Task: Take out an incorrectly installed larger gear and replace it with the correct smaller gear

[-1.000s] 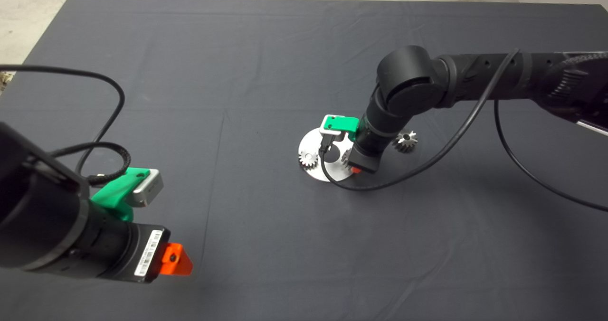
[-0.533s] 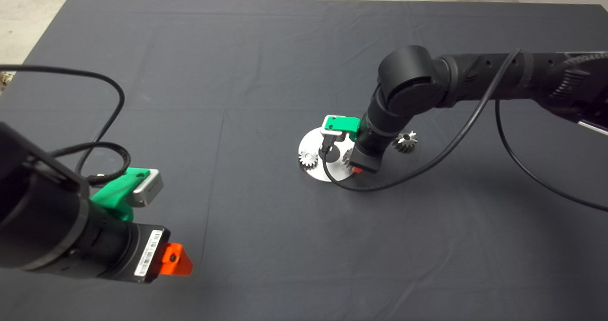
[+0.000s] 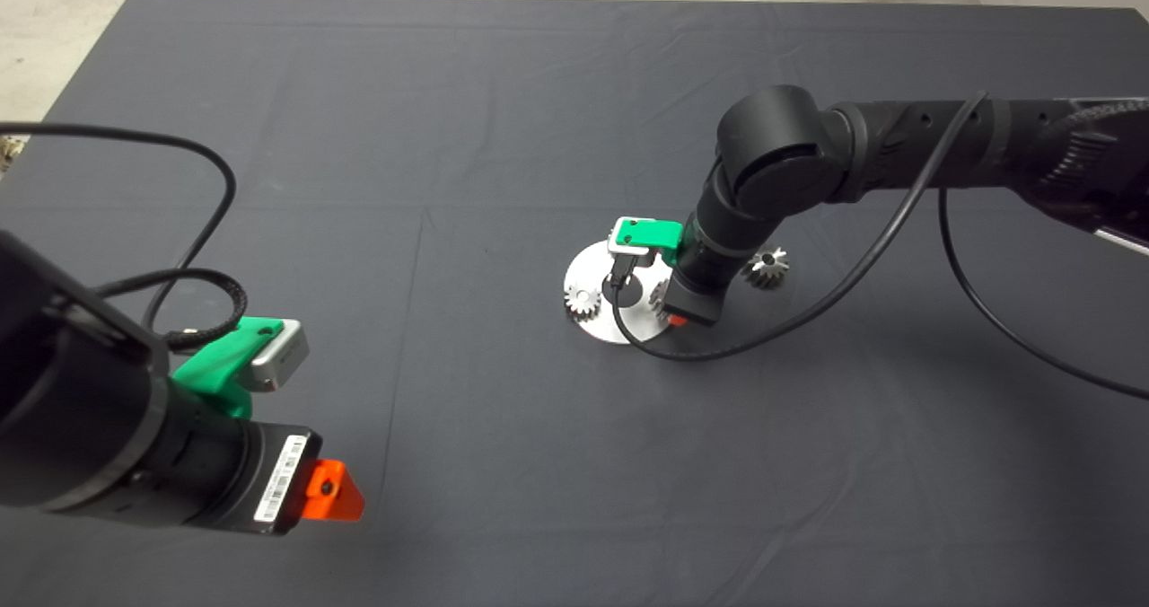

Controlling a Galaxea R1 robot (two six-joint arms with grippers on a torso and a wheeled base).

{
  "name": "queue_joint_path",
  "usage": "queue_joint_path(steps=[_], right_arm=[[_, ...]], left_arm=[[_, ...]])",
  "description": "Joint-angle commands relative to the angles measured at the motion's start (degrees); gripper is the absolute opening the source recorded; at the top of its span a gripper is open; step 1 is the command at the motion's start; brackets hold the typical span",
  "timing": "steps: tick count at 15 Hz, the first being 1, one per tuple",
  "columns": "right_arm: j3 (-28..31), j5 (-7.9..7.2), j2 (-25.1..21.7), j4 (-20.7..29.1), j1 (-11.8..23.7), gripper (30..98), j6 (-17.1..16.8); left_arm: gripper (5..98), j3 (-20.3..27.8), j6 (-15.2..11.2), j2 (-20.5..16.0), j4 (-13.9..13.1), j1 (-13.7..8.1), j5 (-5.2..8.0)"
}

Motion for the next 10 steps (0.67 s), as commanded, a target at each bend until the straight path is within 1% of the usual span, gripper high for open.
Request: queue_joint_path(steps=[1, 10], right_arm=[[0.1, -7.35, 0.0, -1.8, 1.6, 38.7, -0.5], [-1.2, -7.35, -0.1, -3.1, 1.4, 38.7, -0.6]], left_arm=[[97.9, 0.8, -0.4, -0.1, -1.0, -0.3, 0.54], [97.9, 0.8, -0.4, -0.1, -1.1, -0.3, 0.45]])
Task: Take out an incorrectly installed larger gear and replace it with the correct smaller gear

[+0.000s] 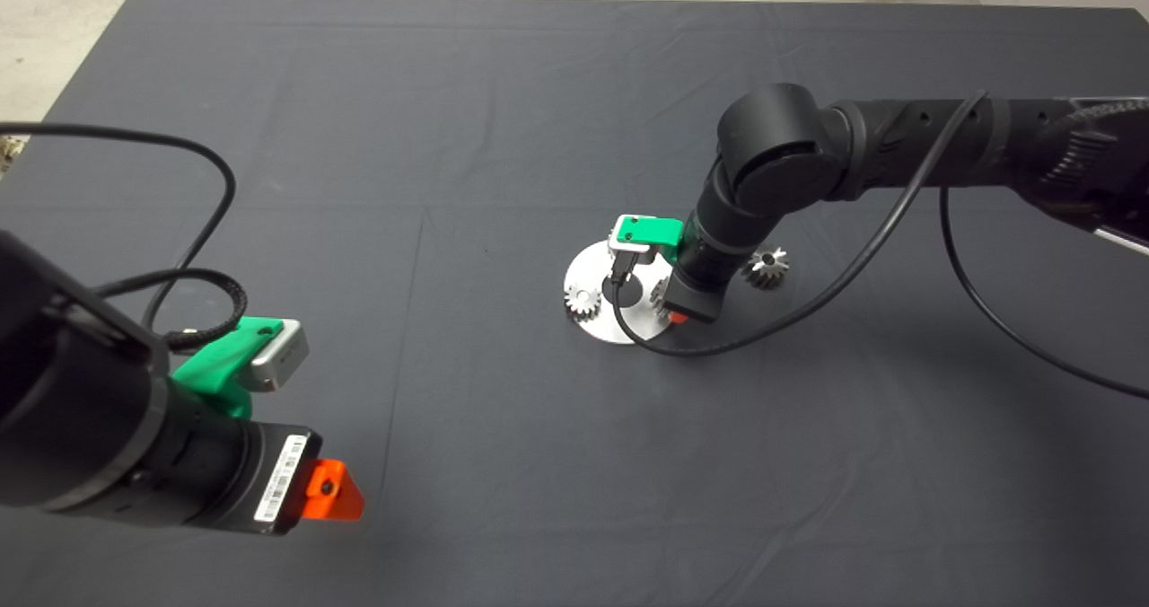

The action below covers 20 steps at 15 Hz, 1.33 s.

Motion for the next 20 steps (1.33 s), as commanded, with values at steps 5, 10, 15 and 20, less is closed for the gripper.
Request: queue_joint_path(steps=[5, 10, 15, 20], right_arm=[[-0.3, -7.46, -0.1, -2.9, 1.3, 38.7, -0.3], [-0.2, -7.46, 0.5, -2.9, 1.2, 38.7, -0.3], [-0.1, -7.46, 0.5, -2.9, 1.1, 38.7, 0.0], [0.3, -7.46, 0.6, -2.8, 1.2, 38.7, 0.4]], left_arm=[[97.9, 0.8, -0.4, -0.1, -1.0, -0.3, 0.46], [97.9, 0.8, -0.4, -0.1, -1.0, -0.3, 0.46], [97.9, 0.7, -0.4, -0.1, -1.0, -0.3, 0.46], [97.9, 0.8, -0.4, -0.1, -1.0, -0.3, 0.46]])
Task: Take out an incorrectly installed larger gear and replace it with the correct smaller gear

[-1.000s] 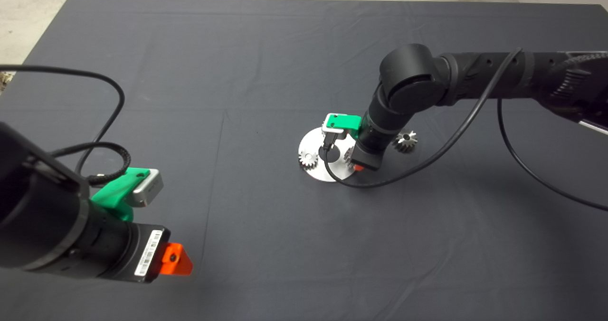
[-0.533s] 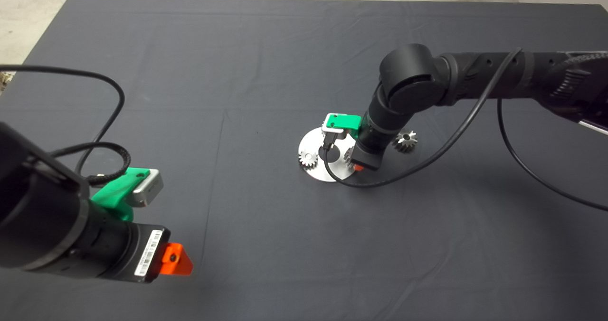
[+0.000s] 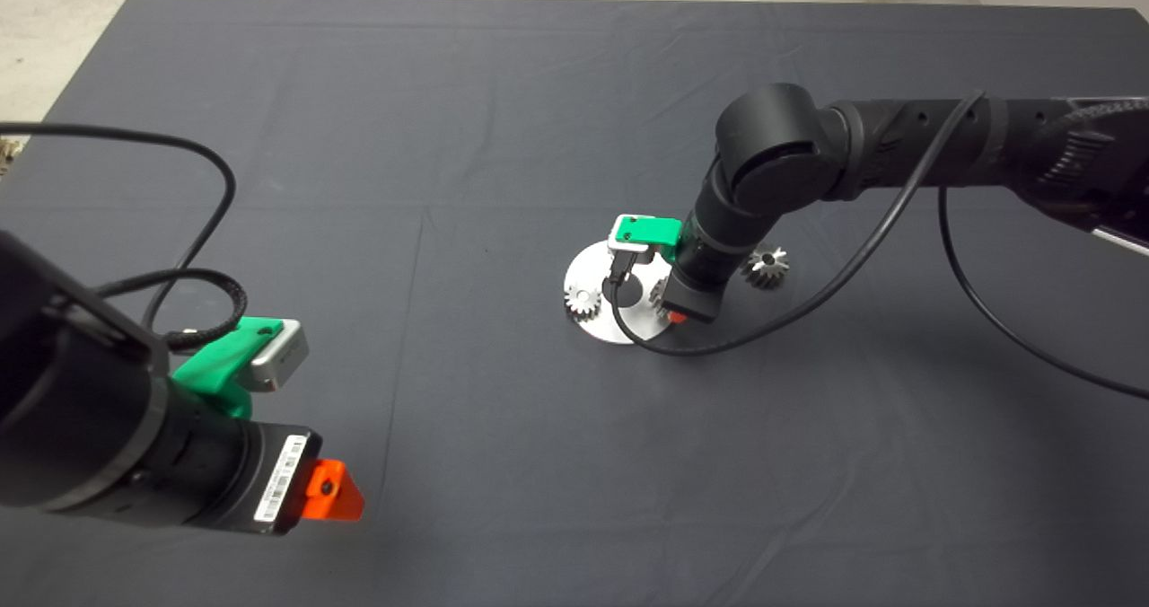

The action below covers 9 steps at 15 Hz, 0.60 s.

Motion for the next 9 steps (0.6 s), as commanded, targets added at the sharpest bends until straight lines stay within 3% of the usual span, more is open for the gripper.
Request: queue_joint_path(steps=[1, 9], right_arm=[[0.6, -7.55, 0.5, -2.4, 1.3, 38.7, 0.5], [0.8, -7.55, 0.7, -2.1, 1.8, 38.7, 0.6]], left_arm=[[97.9, 0.8, -0.3, -0.1, -1.0, -0.3, 0.45], [97.9, 0.8, -0.3, 0.0, -1.0, -0.3, 0.45]])
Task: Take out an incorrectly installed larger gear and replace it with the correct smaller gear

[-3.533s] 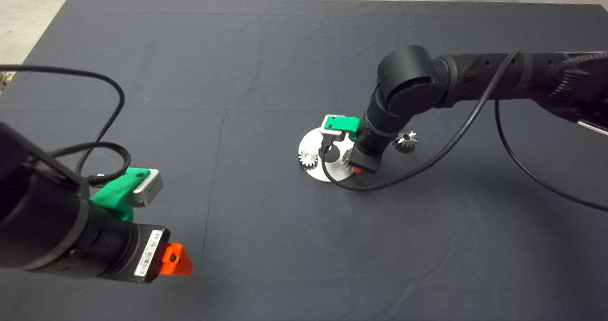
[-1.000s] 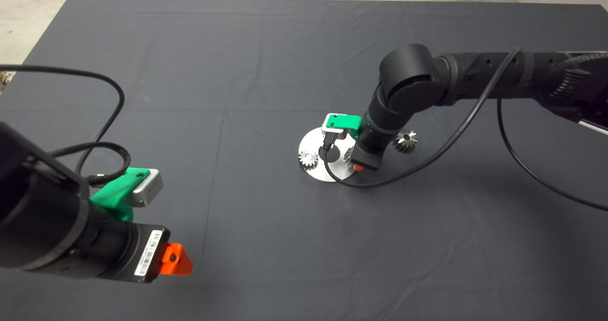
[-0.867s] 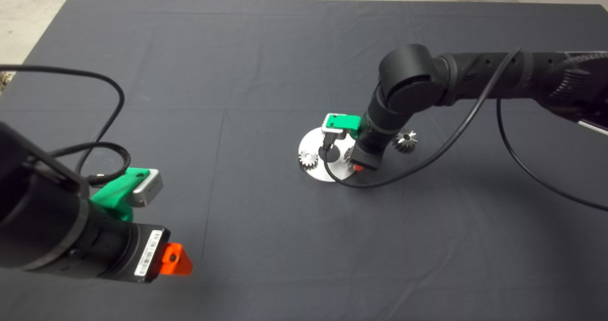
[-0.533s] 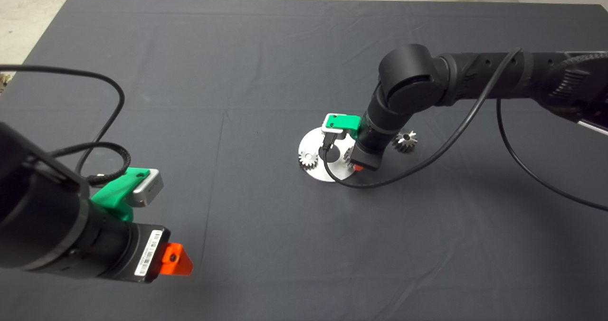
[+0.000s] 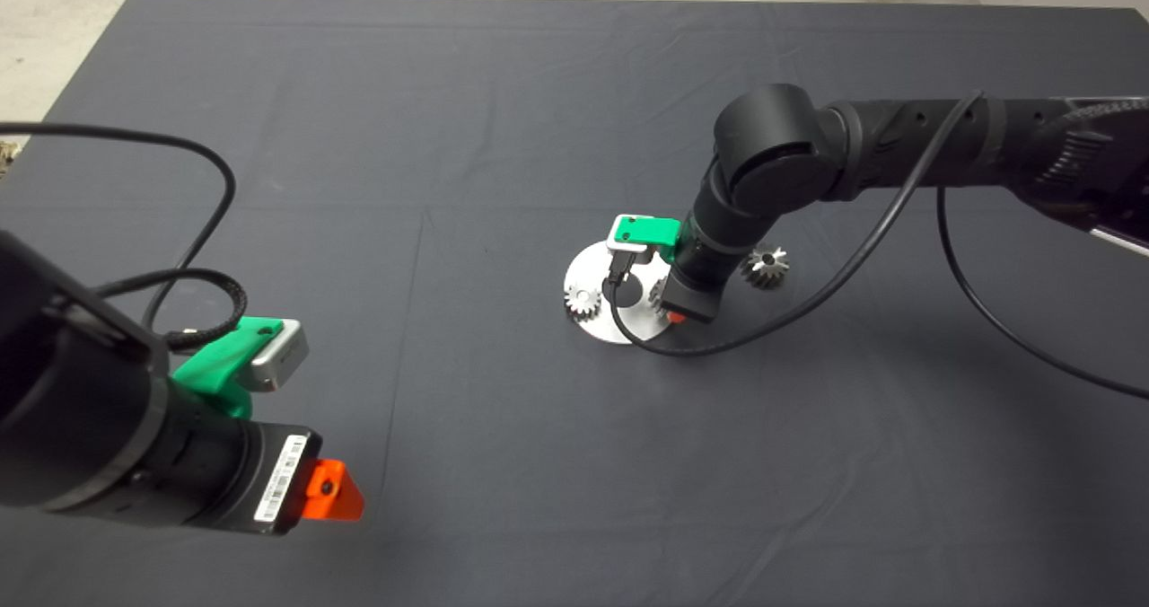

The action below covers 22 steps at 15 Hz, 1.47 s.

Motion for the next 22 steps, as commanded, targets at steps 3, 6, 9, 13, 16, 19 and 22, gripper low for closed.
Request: queue_joint_path(steps=[3, 6, 9, 13, 16, 19, 22], right_arm=[[1.1, -7.4, 0.5, -2.1, 1.8, 38.7, 0.3], [1.1, -7.4, 0.5, -2.1, 1.8, 38.7, 0.4], [1.8, -7.4, 0.9, -1.8, 1.8, 38.7, 0.9], [1.9, -7.4, 1.3, -1.8, 1.6, 38.7, 1.0], [1.8, -7.4, 1.2, -2.0, 1.5, 38.7, 0.9], [1.7, -7.4, 1.1, -2.1, 1.5, 38.7, 0.9], [1.1, -7.4, 0.6, -2.3, 1.7, 38.7, 0.6]], left_arm=[[97.9, 0.8, -0.3, -0.1, -1.1, -0.3, 0.45], [97.9, 0.8, -0.3, -0.1, -1.1, -0.3, 0.45], [97.9, 0.8, -0.3, -0.1, -1.1, -0.3, 0.45], [97.9, 0.8, -0.3, 0.0, -1.1, -0.3, 0.45], [97.9, 0.8, -0.3, 0.0, -1.1, -0.3, 0.45], [97.9, 0.8, -0.3, 0.0, -1.1, -0.3, 0.45], [97.9, 0.8, -0.3, 0.0, -1.0, -0.3, 0.45]])
